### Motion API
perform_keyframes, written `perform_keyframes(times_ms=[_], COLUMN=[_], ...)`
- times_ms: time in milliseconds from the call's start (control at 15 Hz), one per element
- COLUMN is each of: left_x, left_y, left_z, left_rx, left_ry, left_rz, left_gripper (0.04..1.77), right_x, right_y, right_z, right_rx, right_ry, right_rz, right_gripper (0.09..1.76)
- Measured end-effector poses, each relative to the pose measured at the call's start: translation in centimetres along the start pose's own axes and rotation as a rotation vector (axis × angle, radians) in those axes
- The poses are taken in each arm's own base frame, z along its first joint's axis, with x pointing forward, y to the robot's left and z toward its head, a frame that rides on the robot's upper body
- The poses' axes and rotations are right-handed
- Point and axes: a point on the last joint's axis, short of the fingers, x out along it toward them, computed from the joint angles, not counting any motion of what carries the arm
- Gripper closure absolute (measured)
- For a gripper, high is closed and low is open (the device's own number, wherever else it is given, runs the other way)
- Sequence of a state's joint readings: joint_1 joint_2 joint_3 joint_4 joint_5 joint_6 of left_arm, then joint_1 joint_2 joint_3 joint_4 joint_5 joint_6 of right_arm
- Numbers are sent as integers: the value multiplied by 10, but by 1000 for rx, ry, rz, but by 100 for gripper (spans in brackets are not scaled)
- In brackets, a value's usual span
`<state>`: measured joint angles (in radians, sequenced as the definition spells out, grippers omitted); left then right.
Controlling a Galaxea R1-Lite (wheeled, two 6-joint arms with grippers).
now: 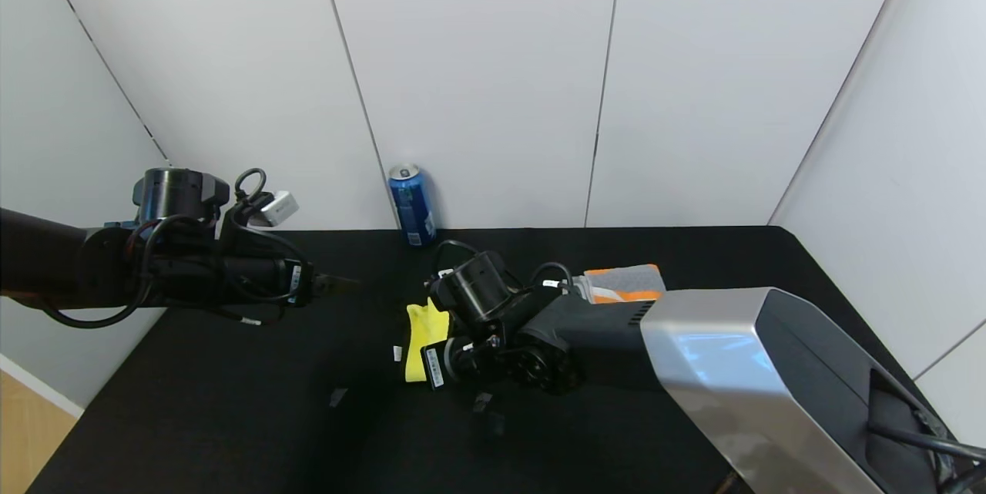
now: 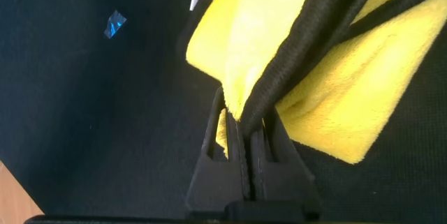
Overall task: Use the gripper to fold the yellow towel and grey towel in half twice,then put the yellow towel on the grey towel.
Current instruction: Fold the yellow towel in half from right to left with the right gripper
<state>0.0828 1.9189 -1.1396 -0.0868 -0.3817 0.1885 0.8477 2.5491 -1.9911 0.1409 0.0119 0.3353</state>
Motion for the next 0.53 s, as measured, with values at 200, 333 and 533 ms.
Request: perform_keyframes(times_ms=[200, 333, 533], left_x=[0, 0, 0], left_y=[0, 0, 0], left_z=[0, 0, -1], left_rx=[0, -1, 0], left_ry=[1, 2, 3], left_rz=[0, 1, 0], left_gripper=[9, 9, 9], right_x=[3, 4, 1], right_y=[-1, -1, 3], right_z=[-2, -3, -1], right_rx=[0, -2, -7], right_ry=[9, 5, -3], right_rz=[-2, -1, 3], right_gripper=[134, 107, 78])
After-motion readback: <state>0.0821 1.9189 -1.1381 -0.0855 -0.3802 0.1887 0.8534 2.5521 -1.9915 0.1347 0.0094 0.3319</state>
